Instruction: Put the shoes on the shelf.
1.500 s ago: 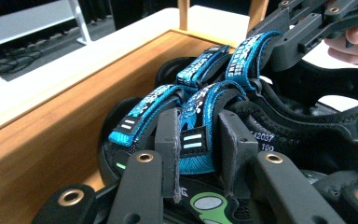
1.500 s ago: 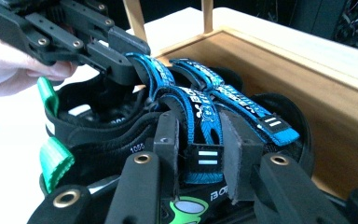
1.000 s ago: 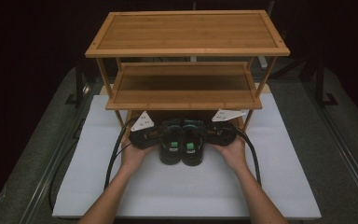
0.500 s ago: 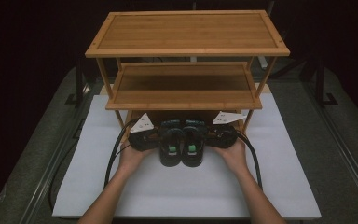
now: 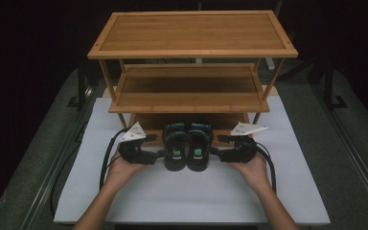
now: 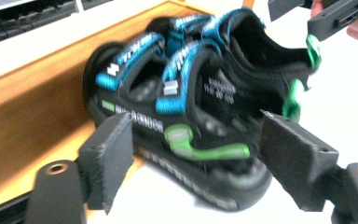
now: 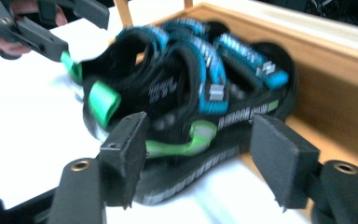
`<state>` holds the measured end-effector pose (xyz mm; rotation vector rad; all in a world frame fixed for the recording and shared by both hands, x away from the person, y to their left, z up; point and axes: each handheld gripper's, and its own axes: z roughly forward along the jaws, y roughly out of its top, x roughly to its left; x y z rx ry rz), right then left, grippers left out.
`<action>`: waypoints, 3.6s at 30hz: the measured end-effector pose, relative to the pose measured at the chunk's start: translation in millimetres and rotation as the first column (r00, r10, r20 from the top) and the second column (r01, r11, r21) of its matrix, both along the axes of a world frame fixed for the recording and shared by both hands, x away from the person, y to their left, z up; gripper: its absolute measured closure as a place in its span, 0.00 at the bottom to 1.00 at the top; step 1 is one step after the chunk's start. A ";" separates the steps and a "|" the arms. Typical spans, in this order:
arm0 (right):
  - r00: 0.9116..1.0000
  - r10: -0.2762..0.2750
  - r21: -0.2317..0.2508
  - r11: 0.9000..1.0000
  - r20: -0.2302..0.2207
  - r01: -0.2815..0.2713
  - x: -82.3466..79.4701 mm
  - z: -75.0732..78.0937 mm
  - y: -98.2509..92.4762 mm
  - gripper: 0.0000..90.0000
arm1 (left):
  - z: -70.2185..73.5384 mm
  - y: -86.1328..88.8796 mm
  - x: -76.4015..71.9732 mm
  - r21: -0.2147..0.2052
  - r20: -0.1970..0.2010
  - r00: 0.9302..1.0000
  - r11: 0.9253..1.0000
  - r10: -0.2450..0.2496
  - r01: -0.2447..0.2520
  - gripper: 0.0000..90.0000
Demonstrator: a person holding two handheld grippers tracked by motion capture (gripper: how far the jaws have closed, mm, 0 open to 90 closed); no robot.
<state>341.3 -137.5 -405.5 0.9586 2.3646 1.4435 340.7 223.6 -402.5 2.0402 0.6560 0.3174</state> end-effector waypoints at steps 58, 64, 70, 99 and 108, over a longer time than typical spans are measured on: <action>1.000 -0.013 -0.182 0.983 -0.014 0.010 -9.6 -35.8 45.3 0.25 | -39.9 -40.2 19.5 0.130 -0.056 0.997 0.990 -0.048 0.055 0.03; 0.999 -0.018 -0.164 0.986 -0.028 0.014 -1.3 -37.7 37.6 0.27 | -34.5 -38.0 26.8 0.103 -0.035 0.998 0.993 -0.050 0.053 0.12; 0.999 -0.039 -0.138 0.990 -0.022 0.036 10.2 -31.5 32.5 0.30 | -35.0 -39.3 33.5 0.101 -0.042 0.998 0.994 -0.044 0.048 0.12; 0.997 -0.076 -0.128 0.989 -0.028 0.072 48.5 -37.3 38.2 0.36 | -37.3 -50.5 67.1 0.131 -0.024 1.000 0.991 0.006 -0.003 0.15; 0.995 -0.094 -0.134 0.987 -0.012 0.092 54.5 -37.0 40.1 0.37 | -36.9 -53.9 77.9 0.157 -0.013 1.000 0.987 0.022 -0.020 0.15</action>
